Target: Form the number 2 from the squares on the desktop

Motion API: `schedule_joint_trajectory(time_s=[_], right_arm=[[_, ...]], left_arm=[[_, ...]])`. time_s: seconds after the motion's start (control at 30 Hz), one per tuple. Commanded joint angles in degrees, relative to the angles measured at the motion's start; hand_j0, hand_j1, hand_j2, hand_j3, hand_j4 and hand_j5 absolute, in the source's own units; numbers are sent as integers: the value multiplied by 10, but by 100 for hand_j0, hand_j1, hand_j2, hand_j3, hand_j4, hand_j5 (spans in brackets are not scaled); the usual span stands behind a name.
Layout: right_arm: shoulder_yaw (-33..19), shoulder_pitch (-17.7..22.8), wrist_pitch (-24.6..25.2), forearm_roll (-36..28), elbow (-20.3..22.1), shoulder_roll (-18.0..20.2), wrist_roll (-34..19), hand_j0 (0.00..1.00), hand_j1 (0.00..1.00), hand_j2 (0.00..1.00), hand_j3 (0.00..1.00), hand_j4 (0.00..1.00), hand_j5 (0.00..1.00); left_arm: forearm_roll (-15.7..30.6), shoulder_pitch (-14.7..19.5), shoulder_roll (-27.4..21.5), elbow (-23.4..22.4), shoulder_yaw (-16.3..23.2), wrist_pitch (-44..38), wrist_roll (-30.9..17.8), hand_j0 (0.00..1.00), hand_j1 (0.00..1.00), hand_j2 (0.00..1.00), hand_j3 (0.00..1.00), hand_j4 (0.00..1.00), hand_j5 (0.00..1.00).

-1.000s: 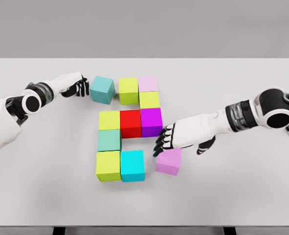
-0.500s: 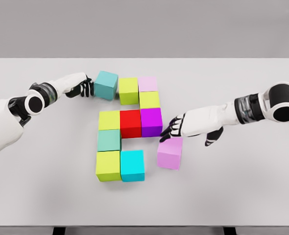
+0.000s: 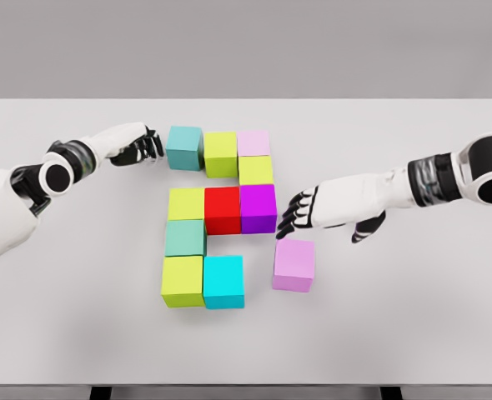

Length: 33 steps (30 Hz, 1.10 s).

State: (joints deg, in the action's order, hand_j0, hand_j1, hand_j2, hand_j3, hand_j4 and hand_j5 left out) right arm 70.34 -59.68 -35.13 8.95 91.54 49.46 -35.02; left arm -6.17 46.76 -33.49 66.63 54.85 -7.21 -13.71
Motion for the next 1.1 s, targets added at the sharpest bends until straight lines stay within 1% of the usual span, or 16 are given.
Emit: schedule_joint_trajectory(time_s=[0.0,0.07,0.23,0.3,0.33,0.37,0.4,0.47,0.53,0.63,0.73,0.83,0.93,0.97,1.0,1.07], right_arm=[[-6,0,1,-3,-4,1,0,100,100,100,100,100,100],[-6,1,1,-4,-15,1,0,100,100,100,100,100,100],[-5,2,1,-2,-51,-1,0,100,100,100,100,100,100],[-5,2,1,-2,-66,-2,0,100,100,100,100,100,100],[-4,3,1,1,-66,-2,0,100,100,100,100,100,100],[-3,3,1,2,-68,-2,0,100,100,100,100,100,100],[-1,4,1,3,-69,-2,0,100,100,100,100,100,100],[2,4,1,4,-69,-2,0,100,100,100,100,100,100],[2,5,1,5,-69,-3,0,100,100,100,100,100,100],[5,10,1,6,-69,-3,0,100,100,100,100,100,100],[9,10,1,6,-67,-3,0,100,100,100,100,100,100],[13,11,1,7,-64,-2,0,100,100,100,100,100,100],[14,11,1,7,-59,-3,0,100,100,100,100,100,100],[15,11,1,7,-56,-3,0,100,100,100,100,100,100],[19,11,1,7,-56,-3,0,100,100,100,100,100,100],[21,11,1,7,-54,-3,0,100,100,100,100,100,100]], left_arm=[[0,1,-6,-4,-4,-2,2,100,100,100,100,100,100],[1,4,-8,-10,-5,-2,3,100,100,100,100,100,100],[-6,28,2,-64,-11,-1,2,99,99,99,99,99,99],[-10,47,20,-81,-10,-1,3,75,75,75,75,75,75],[-23,56,51,-117,-10,0,3,63,63,63,63,63,63],[-30,62,62,-131,-10,0,3,57,57,57,57,57,57],[-31,69,76,-139,-8,2,11,44,44,44,44,44,44],[-39,74,100,-169,-6,2,32,36,36,36,36,36,36],[-52,81,123,-192,-9,3,39,30,30,30,30,30,30],[-52,102,133,-206,-10,3,39,30,30,30,30,30,30],[-68,107,176,-251,-10,3,39,32,32,32,32,32,32],[-75,107,193,-257,-9,3,41,32,32,32,32,32,32],[-82,125,193,-261,-6,4,42,30,30,30,30,30,30],[-97,127,200,-269,-8,4,44,30,30,30,30,30,30],[-104,127,215,-290,-9,4,45,30,30,30,30,30,30],[-119,130,237,-316,-10,4,65,30,30,30,30,30,30]])
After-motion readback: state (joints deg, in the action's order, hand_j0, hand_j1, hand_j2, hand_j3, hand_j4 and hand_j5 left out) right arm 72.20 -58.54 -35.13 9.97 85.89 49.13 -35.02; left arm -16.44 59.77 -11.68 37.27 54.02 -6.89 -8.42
